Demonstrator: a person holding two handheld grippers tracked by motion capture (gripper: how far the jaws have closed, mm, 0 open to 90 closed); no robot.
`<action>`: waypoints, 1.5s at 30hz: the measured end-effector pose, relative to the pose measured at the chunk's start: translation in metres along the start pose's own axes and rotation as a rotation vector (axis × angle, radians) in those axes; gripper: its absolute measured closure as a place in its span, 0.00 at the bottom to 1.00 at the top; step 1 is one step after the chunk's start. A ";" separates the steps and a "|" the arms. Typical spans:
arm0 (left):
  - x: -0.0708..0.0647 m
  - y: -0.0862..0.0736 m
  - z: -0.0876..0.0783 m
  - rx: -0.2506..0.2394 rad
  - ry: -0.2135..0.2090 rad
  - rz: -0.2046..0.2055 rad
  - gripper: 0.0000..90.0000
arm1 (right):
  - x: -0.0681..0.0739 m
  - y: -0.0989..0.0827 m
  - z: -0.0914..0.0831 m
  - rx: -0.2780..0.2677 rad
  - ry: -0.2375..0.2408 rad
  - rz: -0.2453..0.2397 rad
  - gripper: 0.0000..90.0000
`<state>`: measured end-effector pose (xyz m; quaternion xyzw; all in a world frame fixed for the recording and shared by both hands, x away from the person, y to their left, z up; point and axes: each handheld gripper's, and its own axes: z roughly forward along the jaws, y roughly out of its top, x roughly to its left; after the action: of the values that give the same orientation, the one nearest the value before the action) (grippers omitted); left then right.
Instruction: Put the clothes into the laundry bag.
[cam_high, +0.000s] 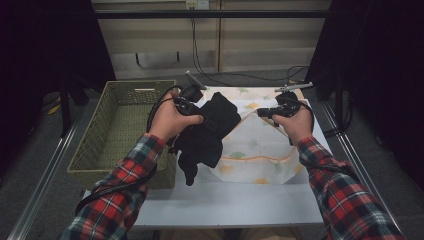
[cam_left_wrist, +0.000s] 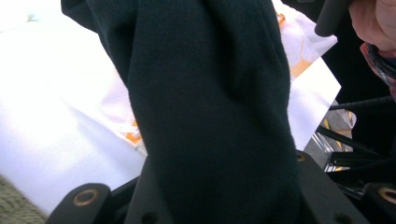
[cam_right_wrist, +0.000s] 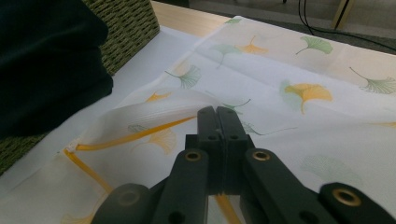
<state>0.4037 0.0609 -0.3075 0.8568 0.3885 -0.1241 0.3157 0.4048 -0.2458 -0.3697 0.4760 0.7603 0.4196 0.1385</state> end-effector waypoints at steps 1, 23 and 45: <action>-0.001 0.000 0.002 0.002 -0.002 0.004 0.78 | 0.000 0.000 0.000 -0.002 -0.001 -0.004 1.00; -0.019 -0.007 0.034 0.022 -0.054 0.040 0.78 | 0.006 0.004 0.003 0.000 -0.006 -0.008 1.00; -0.031 -0.011 0.071 0.056 -0.095 0.044 0.78 | 0.010 0.005 0.004 -0.014 0.001 -0.021 1.00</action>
<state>0.3773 0.0034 -0.3529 0.8668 0.3504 -0.1687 0.3122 0.4052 -0.2343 -0.3659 0.4668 0.7625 0.4234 0.1460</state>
